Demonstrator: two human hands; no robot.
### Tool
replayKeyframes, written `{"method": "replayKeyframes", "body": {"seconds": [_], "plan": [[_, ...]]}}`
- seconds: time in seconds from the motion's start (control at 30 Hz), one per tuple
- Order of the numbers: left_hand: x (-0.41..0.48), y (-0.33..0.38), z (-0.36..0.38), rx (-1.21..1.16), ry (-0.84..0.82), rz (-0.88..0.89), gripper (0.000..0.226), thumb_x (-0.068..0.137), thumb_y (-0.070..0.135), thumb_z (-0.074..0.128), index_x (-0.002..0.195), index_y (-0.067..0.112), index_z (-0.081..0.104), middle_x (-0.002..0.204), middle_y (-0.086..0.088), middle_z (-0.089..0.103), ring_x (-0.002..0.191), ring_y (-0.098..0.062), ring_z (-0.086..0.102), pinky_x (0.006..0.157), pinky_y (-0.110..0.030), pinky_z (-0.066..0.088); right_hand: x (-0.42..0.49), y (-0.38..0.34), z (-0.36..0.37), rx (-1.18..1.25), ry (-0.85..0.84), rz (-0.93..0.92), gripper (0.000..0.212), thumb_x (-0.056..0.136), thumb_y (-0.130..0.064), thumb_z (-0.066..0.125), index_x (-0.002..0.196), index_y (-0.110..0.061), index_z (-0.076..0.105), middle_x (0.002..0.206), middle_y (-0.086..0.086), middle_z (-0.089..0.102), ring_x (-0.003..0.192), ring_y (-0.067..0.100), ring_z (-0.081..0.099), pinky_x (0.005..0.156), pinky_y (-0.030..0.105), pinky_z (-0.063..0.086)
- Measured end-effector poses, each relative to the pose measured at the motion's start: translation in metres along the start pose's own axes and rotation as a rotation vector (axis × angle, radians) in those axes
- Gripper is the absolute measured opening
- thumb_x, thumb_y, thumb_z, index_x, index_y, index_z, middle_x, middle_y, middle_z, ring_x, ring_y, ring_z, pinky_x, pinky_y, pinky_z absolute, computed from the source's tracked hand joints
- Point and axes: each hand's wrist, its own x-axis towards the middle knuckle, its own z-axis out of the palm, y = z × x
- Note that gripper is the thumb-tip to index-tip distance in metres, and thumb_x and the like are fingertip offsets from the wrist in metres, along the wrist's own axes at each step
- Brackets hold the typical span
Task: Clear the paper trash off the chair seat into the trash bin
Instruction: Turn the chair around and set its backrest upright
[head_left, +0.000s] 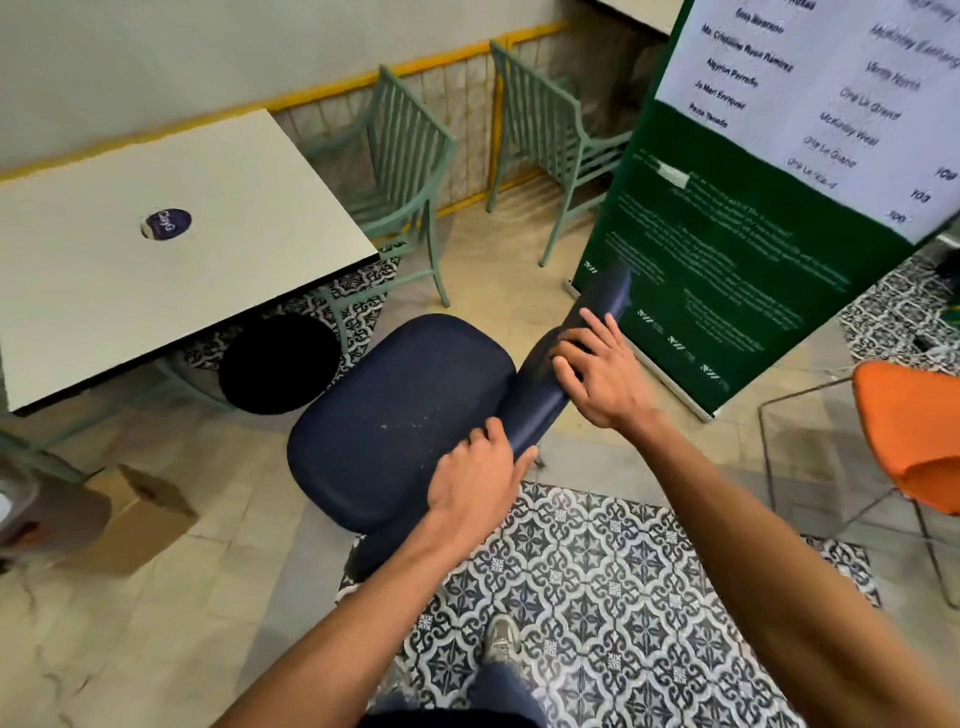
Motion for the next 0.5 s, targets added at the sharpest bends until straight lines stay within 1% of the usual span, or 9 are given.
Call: {"method": "replayKeyframes", "body": {"seconds": [0.07, 0.1, 0.17, 0.2, 0.23, 0.3, 0.4, 0.5], "plan": [[0.022, 0.016, 0.000, 0.026, 0.008, -0.031, 0.061, 0.101, 0.069, 0.035, 0.118, 0.012, 0.051, 0.097, -0.007, 0.070, 0.081, -0.025, 0.073, 0.058, -0.037, 0.053, 0.027, 0.017, -0.006, -0.062, -0.053, -0.077, 0.046, 0.107, -0.048, 0.034, 0.101, -0.023, 0.071, 0.110, 0.002, 0.069, 0.133, 0.029, 0.054, 0.128, 0.049, 0.020], [0.031, 0.022, 0.000, 0.035, 0.011, -0.044, 0.063, 0.101, 0.069, 0.036, 0.118, 0.011, 0.052, 0.095, -0.006, 0.071, 0.079, -0.026, 0.073, 0.057, -0.036, 0.053, 0.039, 0.023, -0.008, -0.102, -0.077, -0.112, 0.044, 0.105, -0.048, 0.036, 0.096, -0.023, 0.071, 0.101, 0.001, 0.069, 0.118, 0.027, 0.060, 0.125, 0.048, 0.025], [0.041, 0.029, 0.003, 0.058, 0.033, -0.075, 0.063, 0.099, 0.070, 0.038, 0.115, 0.012, 0.056, 0.085, -0.004, 0.070, 0.069, -0.024, 0.072, 0.050, -0.033, 0.049, 0.054, 0.032, -0.008, -0.146, -0.099, -0.171, 0.042, 0.102, -0.047, 0.037, 0.089, -0.024, 0.070, 0.087, -0.001, 0.066, 0.096, 0.027, 0.061, 0.111, 0.046, 0.037], [0.044, 0.031, 0.005, 0.086, 0.050, -0.091, 0.062, 0.098, 0.071, 0.039, 0.113, 0.013, 0.057, 0.079, -0.002, 0.069, 0.063, -0.022, 0.071, 0.047, -0.031, 0.046, 0.059, 0.035, -0.007, -0.146, -0.087, -0.182, 0.042, 0.100, -0.046, 0.038, 0.086, -0.023, 0.070, 0.083, -0.002, 0.065, 0.089, 0.027, 0.060, 0.103, 0.046, 0.040], [0.044, 0.032, 0.007, 0.114, 0.077, -0.098, 0.062, 0.098, 0.072, 0.040, 0.112, 0.014, 0.059, 0.074, -0.001, 0.067, 0.058, -0.020, 0.069, 0.045, -0.030, 0.044, 0.060, 0.035, -0.005, -0.136, -0.069, -0.182, 0.041, 0.099, -0.045, 0.038, 0.084, -0.023, 0.069, 0.081, -0.002, 0.065, 0.084, 0.026, 0.058, 0.097, 0.046, 0.041], [0.041, 0.032, 0.012, 0.134, 0.114, -0.105, 0.062, 0.098, 0.072, 0.041, 0.112, 0.016, 0.062, 0.069, 0.001, 0.065, 0.052, -0.018, 0.066, 0.043, -0.028, 0.043, 0.056, 0.033, -0.001, -0.090, -0.044, -0.163, 0.038, 0.096, -0.042, 0.040, 0.078, -0.021, 0.067, 0.079, -0.002, 0.065, 0.080, 0.025, 0.055, 0.092, 0.045, 0.042], [0.038, 0.031, 0.015, 0.159, 0.148, -0.110, 0.063, 0.098, 0.073, 0.038, 0.112, 0.017, 0.063, 0.067, 0.002, 0.064, 0.050, -0.017, 0.065, 0.043, -0.027, 0.043, 0.049, 0.029, 0.003, -0.042, 0.019, -0.142, 0.035, 0.094, -0.038, 0.041, 0.072, -0.020, 0.061, 0.077, -0.001, 0.064, 0.079, 0.025, 0.053, 0.091, 0.046, 0.042], [0.030, 0.027, 0.014, 0.163, 0.150, -0.107, 0.062, 0.098, 0.072, 0.038, 0.110, 0.017, 0.063, 0.066, 0.002, 0.064, 0.051, -0.016, 0.065, 0.044, -0.026, 0.042, 0.042, 0.019, 0.004, -0.015, 0.048, -0.114, 0.033, 0.095, -0.036, 0.040, 0.071, -0.020, 0.057, 0.077, 0.000, 0.063, 0.080, 0.025, 0.053, 0.092, 0.046, 0.042]]}}
